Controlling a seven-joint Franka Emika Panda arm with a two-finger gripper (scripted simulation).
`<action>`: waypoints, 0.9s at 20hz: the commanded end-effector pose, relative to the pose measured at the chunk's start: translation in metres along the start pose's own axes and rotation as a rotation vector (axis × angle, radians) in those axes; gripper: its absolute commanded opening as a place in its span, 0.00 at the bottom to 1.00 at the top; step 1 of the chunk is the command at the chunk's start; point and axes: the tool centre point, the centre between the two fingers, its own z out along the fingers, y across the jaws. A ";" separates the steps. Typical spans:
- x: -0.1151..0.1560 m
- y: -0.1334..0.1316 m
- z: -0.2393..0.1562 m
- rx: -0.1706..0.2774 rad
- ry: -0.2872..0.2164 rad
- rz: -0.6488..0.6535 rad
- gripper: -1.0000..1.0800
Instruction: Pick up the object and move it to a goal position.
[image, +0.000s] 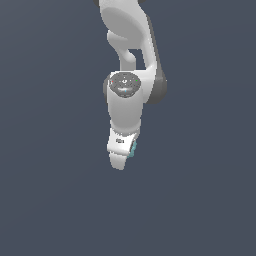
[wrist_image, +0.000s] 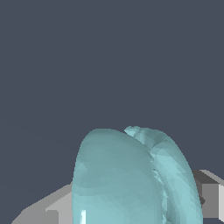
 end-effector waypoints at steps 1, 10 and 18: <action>0.016 -0.003 -0.027 0.000 0.000 0.000 0.00; 0.072 -0.010 -0.118 0.000 0.001 0.000 0.00; 0.115 -0.014 -0.188 0.000 0.001 0.001 0.00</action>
